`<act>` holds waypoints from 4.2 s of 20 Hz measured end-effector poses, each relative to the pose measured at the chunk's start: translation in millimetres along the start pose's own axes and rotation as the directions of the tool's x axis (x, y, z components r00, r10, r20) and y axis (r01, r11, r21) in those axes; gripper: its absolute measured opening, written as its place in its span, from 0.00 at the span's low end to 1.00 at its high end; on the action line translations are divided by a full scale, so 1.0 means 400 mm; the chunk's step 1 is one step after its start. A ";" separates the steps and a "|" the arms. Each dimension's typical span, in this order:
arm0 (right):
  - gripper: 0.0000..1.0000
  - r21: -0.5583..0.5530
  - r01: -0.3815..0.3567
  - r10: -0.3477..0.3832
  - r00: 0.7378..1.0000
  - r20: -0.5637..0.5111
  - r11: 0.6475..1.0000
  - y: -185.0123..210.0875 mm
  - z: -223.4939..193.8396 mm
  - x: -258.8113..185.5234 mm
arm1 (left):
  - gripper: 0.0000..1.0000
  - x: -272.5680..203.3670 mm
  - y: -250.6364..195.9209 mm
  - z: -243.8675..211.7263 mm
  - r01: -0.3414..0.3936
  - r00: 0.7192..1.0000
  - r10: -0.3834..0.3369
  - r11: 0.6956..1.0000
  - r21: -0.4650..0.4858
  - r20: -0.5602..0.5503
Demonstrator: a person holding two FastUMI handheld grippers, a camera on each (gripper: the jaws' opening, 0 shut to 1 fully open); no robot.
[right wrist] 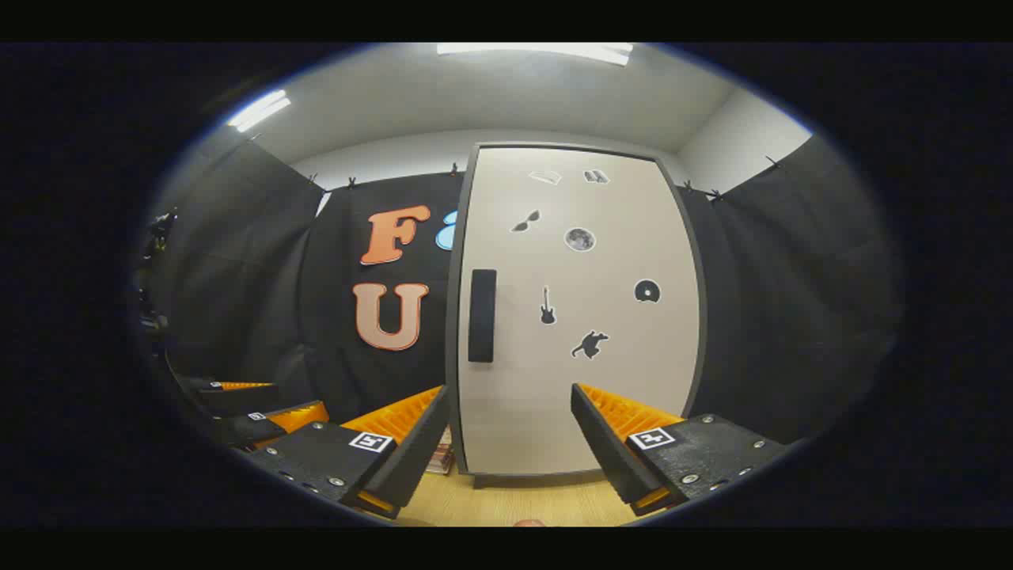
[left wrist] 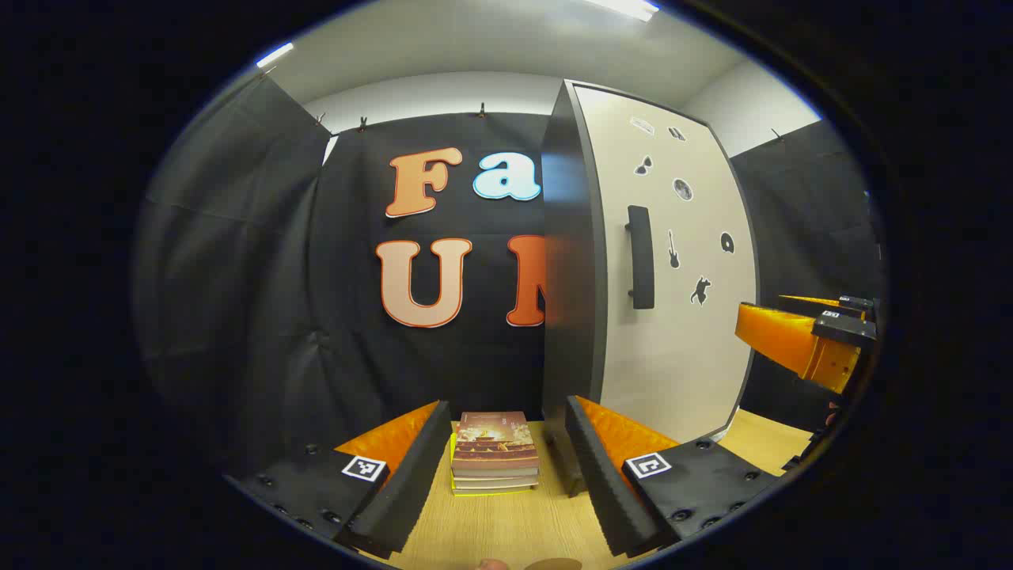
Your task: Open the cabinet door with the right hand, grasp the bottle in the cabinet with the left hand and place it on the coaster, then close the cabinet door with the right hand.
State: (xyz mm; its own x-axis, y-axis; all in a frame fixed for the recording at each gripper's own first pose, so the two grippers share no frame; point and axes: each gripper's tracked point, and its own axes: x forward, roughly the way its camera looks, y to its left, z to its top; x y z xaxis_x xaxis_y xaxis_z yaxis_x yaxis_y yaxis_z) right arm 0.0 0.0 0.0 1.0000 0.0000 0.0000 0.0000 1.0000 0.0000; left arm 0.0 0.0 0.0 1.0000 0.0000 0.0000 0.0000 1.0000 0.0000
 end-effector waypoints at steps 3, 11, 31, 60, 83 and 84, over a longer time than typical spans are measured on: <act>0.96 -0.013 0.006 -0.006 1.000 -0.004 1.000 0.009 0.003 0.020 | 0.94 0.017 0.002 0.011 0.010 1.000 -0.010 1.000 0.005 0.003; 0.93 -0.013 -0.002 0.002 1.000 -0.008 1.000 0.030 -0.008 0.045 | 0.94 0.034 0.011 0.026 0.015 1.000 -0.015 1.000 -0.001 0.009; 0.89 -0.042 -0.013 0.014 1.000 0.028 0.999 0.073 0.095 0.325 | 0.94 0.079 0.069 -0.016 -0.045 0.999 0.045 0.999 -0.011 -0.018; 0.16 0.080 0.127 -0.130 0.991 0.040 0.989 0.049 0.159 0.293 | 0.94 0.211 0.156 -0.075 0.075 0.996 -0.075 0.997 -0.018 -0.041; 0.07 0.027 0.142 -0.143 0.988 0.050 0.990 -0.507 0.178 -0.174 | 0.94 -0.071 -0.282 0.005 -0.010 1.000 0.009 0.999 -0.048 -0.019; 0.05 -0.007 0.166 -0.166 0.986 0.028 0.986 -0.538 0.158 -0.183 | 0.92 -0.060 -0.302 0.012 0.005 1.000 -0.005 0.999 -0.041 -0.011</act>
State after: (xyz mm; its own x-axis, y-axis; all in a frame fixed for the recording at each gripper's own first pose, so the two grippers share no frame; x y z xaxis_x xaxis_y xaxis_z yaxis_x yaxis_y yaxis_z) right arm -73.2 -215.1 63.3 0.9857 -0.1661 0.0282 0.1664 0.9860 -0.0072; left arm -23.9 -120.7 4.6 0.9999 -0.0055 -0.0114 0.0050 0.9991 -0.0412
